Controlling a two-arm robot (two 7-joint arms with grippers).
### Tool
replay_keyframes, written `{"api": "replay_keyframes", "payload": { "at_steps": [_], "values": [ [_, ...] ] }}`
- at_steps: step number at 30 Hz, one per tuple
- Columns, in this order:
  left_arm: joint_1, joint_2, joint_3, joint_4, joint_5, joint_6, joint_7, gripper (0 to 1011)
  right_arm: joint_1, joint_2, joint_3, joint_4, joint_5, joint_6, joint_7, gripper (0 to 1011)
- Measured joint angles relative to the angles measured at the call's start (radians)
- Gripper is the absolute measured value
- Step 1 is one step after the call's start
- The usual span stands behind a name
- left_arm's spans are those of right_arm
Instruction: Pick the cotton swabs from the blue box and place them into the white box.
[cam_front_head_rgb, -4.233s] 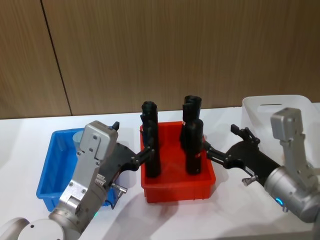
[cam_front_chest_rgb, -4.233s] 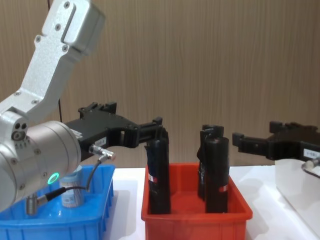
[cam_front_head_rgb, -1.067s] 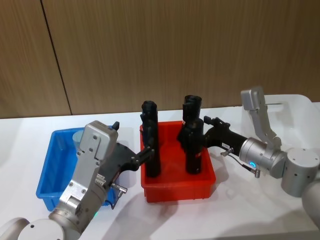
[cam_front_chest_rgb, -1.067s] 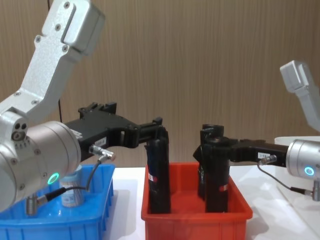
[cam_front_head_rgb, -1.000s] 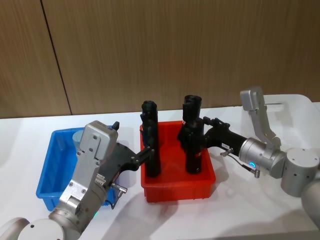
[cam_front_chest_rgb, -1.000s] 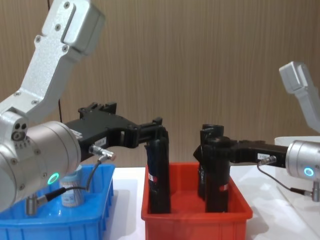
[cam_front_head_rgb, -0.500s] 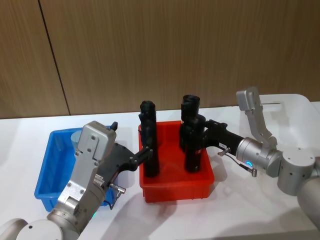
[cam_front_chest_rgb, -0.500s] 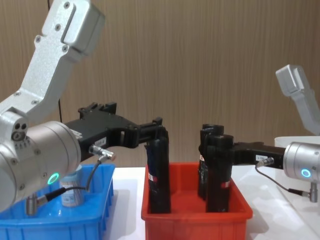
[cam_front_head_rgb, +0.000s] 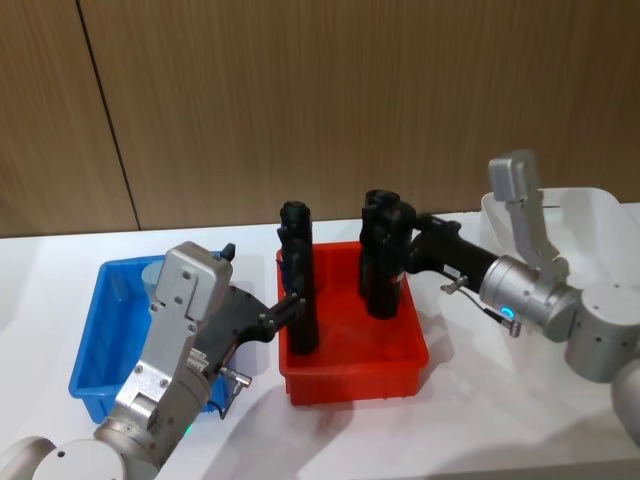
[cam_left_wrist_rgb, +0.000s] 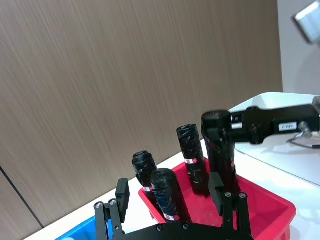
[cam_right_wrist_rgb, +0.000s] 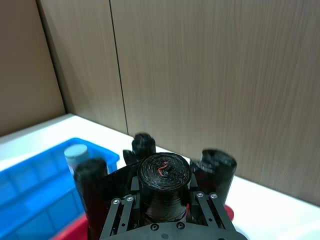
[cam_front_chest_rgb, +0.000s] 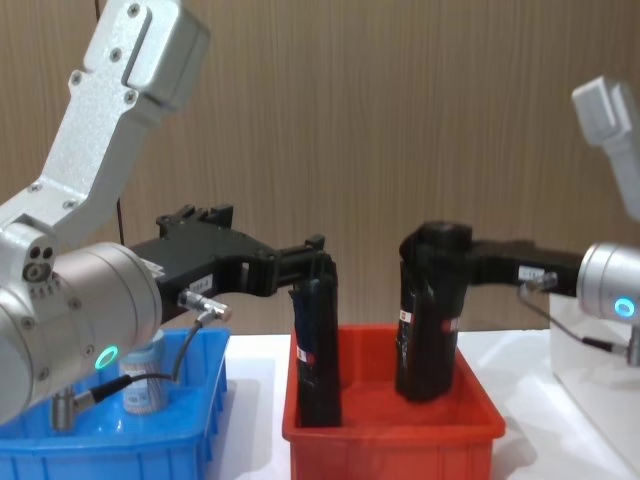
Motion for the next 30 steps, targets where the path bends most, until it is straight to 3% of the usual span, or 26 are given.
{"api": "replay_keyframes", "payload": {
  "at_steps": [9, 14, 16, 30],
  "values": [
    [0.0, 0.0, 0.0, 0.0, 0.0, 0.0, 0.0, 1004, -0.112, 0.052, 0.025, -0.285, 0.029, 0.074, -0.051, 501],
    [0.0, 0.0, 0.0, 0.0, 0.0, 0.0, 0.0, 1004, -0.153, 0.075, 0.039, -0.389, 0.036, 0.101, -0.086, 501],
    [0.0, 0.0, 0.0, 0.0, 0.0, 0.0, 0.0, 1004, -0.183, 0.094, 0.051, -0.465, 0.036, 0.117, -0.116, 501],
    [0.0, 0.0, 0.0, 0.0, 0.0, 0.0, 0.0, 1004, -0.285, 0.176, 0.11, -0.689, 0.013, 0.178, -0.267, 501]
  ]
}}
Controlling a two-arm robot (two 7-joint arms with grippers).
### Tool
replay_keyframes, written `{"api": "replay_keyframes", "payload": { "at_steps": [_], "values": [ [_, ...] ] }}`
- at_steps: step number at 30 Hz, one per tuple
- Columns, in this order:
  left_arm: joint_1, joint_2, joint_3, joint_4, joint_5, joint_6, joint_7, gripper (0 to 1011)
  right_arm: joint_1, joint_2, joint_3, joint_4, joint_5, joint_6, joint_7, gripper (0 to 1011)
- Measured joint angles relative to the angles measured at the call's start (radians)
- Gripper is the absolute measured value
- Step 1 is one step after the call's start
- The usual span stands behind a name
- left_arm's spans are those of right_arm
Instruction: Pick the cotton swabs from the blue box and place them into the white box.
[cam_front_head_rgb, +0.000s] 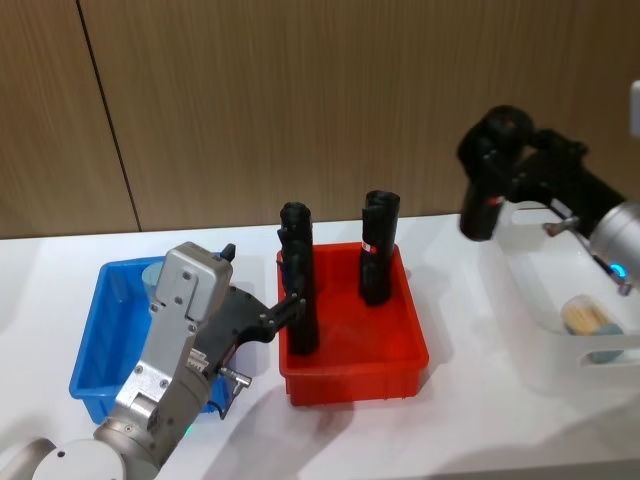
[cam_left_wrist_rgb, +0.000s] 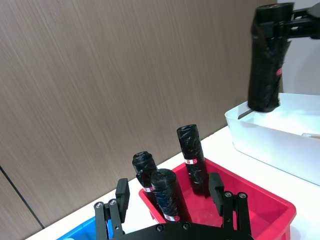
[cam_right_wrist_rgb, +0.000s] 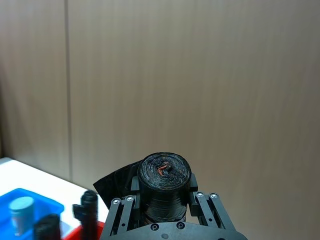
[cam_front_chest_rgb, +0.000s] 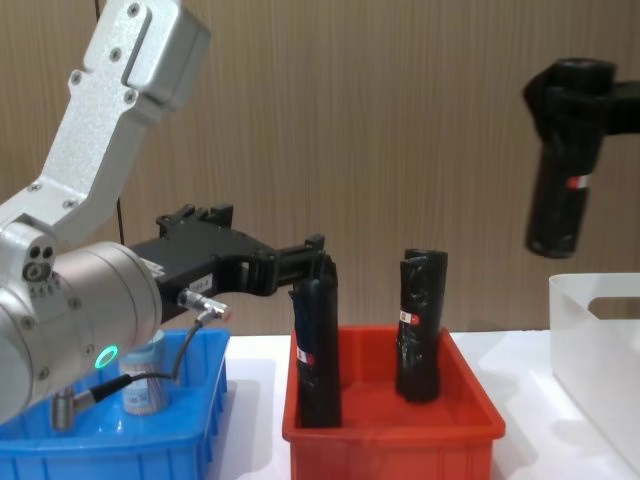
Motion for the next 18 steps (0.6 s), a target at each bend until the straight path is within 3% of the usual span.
{"api": "replay_keyframes", "payload": {
  "at_steps": [9, 18],
  "values": [
    [0.0, 0.0, 0.0, 0.0, 0.0, 0.0, 0.0, 1004, -0.03, 0.039, 0.034, -0.033, -0.008, 0.028, -0.061, 501],
    [0.0, 0.0, 0.0, 0.0, 0.0, 0.0, 0.0, 1004, -0.03, 0.06, 0.056, 0.026, -0.001, 0.038, -0.086, 501]
  ]
}}
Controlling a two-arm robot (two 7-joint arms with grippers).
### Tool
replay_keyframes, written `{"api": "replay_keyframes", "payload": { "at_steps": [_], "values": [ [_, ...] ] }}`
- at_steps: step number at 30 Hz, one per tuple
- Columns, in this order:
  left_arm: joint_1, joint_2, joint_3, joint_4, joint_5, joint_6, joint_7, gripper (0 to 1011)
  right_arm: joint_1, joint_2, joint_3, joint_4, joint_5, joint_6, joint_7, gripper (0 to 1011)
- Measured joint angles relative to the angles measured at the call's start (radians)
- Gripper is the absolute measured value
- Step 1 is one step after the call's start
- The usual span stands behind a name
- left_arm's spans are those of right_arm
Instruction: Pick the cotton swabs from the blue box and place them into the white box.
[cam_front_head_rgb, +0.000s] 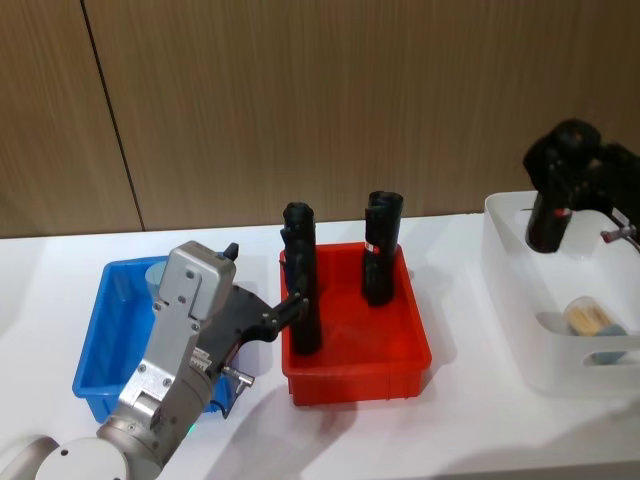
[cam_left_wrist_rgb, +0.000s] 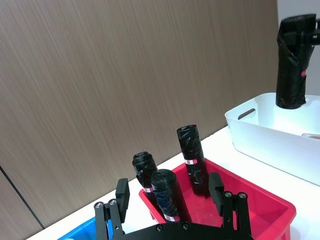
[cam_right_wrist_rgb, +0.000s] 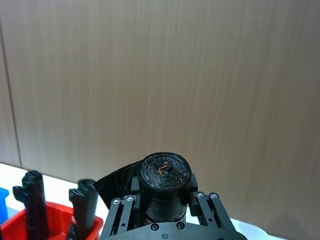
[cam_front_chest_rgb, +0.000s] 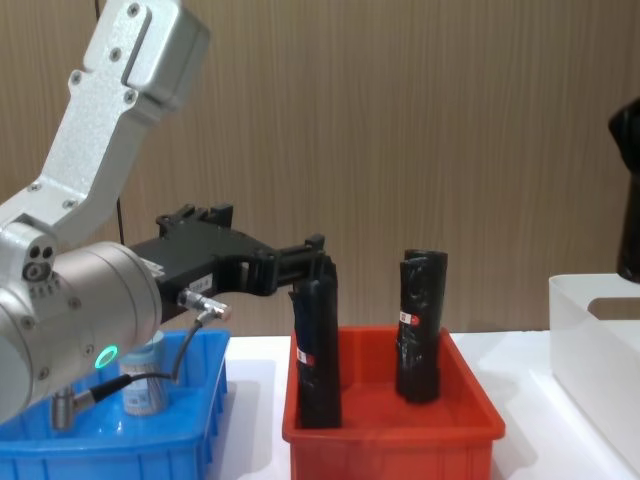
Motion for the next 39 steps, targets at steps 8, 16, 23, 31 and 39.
{"api": "replay_keyframes", "payload": {
  "at_steps": [8, 16, 23, 31, 39],
  "values": [
    [0.0, 0.0, 0.0, 0.0, 0.0, 0.0, 0.0, 1004, 0.015, 0.006, 0.009, 0.067, 0.009, -0.004, -0.001, 630],
    [0.0, 0.0, 0.0, 0.0, 0.0, 0.0, 0.0, 1004, 0.024, 0.009, 0.014, 0.108, 0.018, -0.015, -0.001, 869],
    [0.0, 0.0, 0.0, 0.0, 0.0, 0.0, 0.0, 1004, 0.025, 0.011, 0.018, 0.118, 0.026, -0.022, -0.002, 1002],
    [0.0, 0.0, 0.0, 0.0, 0.0, 0.0, 0.0, 1004, 0.019, 0.013, 0.022, 0.118, 0.034, -0.029, -0.002, 1002],
    [0.0, 0.0, 0.0, 0.0, 0.0, 0.0, 0.0, 1004, 0.014, 0.015, 0.025, 0.113, 0.04, -0.033, -0.003, 1002]
  ]
}}
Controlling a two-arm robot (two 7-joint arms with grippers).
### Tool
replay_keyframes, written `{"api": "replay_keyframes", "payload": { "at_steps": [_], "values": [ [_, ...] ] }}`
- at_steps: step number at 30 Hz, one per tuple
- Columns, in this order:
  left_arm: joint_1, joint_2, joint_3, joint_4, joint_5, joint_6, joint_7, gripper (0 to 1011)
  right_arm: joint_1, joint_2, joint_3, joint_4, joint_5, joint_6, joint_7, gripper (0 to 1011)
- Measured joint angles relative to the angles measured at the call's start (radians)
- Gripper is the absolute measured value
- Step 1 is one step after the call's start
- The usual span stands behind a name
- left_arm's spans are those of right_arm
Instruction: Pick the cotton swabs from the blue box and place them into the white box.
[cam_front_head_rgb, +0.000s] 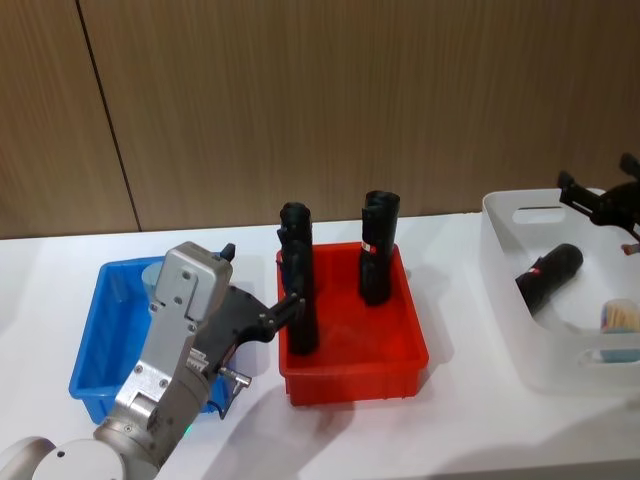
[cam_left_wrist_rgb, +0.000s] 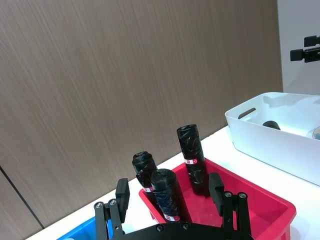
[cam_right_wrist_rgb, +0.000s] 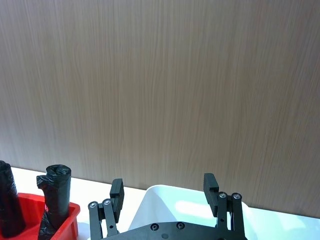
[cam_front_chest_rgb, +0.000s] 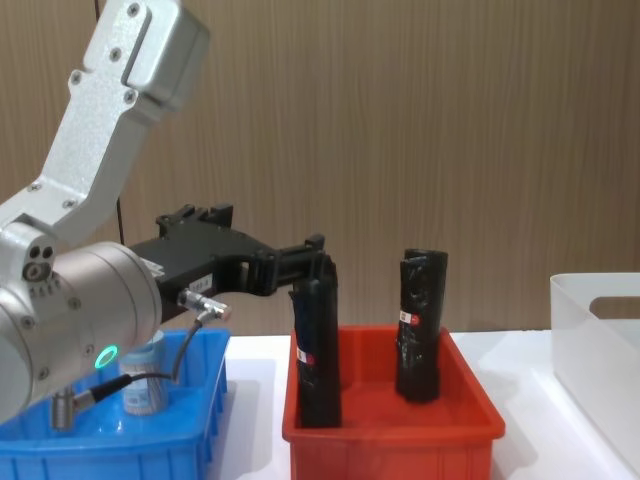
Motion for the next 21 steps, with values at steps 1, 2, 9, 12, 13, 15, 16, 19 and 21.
{"api": "replay_keyframes", "payload": {
  "at_steps": [1, 2, 9, 12, 13, 15, 16, 19, 21],
  "values": [
    [0.0, 0.0, 0.0, 0.0, 0.0, 0.0, 0.0, 1004, 0.0, 0.0, 0.0, 0.0, 0.0, 0.0, 0.0, 1002],
    [0.0, 0.0, 0.0, 0.0, 0.0, 0.0, 0.0, 1004, -0.001, 0.0, 0.0, 0.0, 0.0, 0.0, 0.0, 1002],
    [0.0, 0.0, 0.0, 0.0, 0.0, 0.0, 0.0, 1004, -0.002, 0.001, 0.001, -0.002, 0.004, -0.002, 0.0, 1002],
    [0.0, 0.0, 0.0, 0.0, 0.0, 0.0, 0.0, 1004, -0.003, 0.001, 0.001, -0.002, 0.004, -0.002, 0.0, 1002],
    [0.0, 0.0, 0.0, 0.0, 0.0, 0.0, 0.0, 1004, -0.003, 0.001, 0.001, -0.002, 0.004, -0.002, 0.0, 1002],
    [0.0, 0.0, 0.0, 0.0, 0.0, 0.0, 0.0, 1004, -0.003, 0.001, 0.002, -0.002, 0.005, -0.002, 0.0, 1002],
    [0.0, 0.0, 0.0, 0.0, 0.0, 0.0, 0.0, 1004, -0.003, 0.001, 0.002, -0.003, 0.005, -0.002, 0.0, 1002],
    [0.0, 0.0, 0.0, 0.0, 0.0, 0.0, 0.0, 1004, -0.003, 0.002, 0.002, -0.003, 0.005, -0.003, 0.0, 1002],
    [0.0, 0.0, 0.0, 0.0, 0.0, 0.0, 0.0, 1004, -0.003, 0.002, 0.002, -0.003, 0.005, -0.003, 0.0, 1002]
  ]
}}
